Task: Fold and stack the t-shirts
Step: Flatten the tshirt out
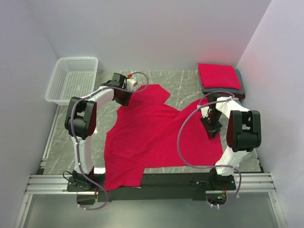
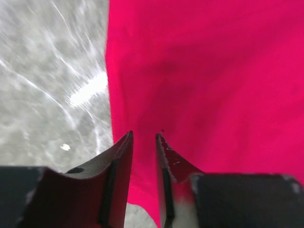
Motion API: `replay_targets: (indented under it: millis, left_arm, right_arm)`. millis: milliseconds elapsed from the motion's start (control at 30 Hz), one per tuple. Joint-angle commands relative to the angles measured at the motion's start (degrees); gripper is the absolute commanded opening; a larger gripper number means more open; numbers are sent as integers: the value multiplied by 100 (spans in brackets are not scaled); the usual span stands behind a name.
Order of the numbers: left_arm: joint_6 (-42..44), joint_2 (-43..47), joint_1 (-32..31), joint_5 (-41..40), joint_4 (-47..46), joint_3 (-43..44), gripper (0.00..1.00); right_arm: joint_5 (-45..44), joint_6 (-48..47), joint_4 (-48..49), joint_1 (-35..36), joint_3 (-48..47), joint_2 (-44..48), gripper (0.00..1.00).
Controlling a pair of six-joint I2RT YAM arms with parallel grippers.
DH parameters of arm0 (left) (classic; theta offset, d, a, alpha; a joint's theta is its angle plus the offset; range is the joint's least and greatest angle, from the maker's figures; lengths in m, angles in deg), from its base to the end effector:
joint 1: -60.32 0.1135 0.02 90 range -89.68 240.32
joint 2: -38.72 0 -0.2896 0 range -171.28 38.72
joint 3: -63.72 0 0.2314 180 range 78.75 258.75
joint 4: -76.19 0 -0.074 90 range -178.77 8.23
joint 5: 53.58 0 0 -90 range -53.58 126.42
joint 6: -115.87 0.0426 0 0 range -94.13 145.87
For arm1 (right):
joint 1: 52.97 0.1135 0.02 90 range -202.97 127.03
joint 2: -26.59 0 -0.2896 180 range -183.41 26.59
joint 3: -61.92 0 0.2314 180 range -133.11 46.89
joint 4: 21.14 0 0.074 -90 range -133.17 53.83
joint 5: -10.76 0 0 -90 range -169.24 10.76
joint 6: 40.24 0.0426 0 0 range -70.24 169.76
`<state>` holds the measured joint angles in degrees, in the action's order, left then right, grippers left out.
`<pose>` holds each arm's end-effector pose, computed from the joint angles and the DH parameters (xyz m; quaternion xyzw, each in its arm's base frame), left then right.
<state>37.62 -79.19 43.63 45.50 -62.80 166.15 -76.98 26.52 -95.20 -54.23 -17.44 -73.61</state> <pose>0.4221 -0.1336 0.2109 0.2566 0.9197 -0.0881 0.2838 0.2776 -0.0044 0.2001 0.1896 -0.9807 -0.0283 0.0376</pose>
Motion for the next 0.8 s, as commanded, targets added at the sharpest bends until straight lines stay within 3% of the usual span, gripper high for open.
replay_targets:
  millis: [0,133,367,767]
  left_arm:
    - [-138,93,16,-160,-303,-204,29]
    - [186,285,157,-495,-303,-854,26]
    - [618,690,990,-829,-365,-2155,24]
    - [829,1155,1291,-644,-84,-2666,27]
  right_arm:
    - [-217,-40,207,3,271,-52,28]
    - [-533,-101,321,3,448,-43,27]
    - [-604,-145,321,11,589,-61,27]
    - [-569,-707,-47,222,1335,360,25]
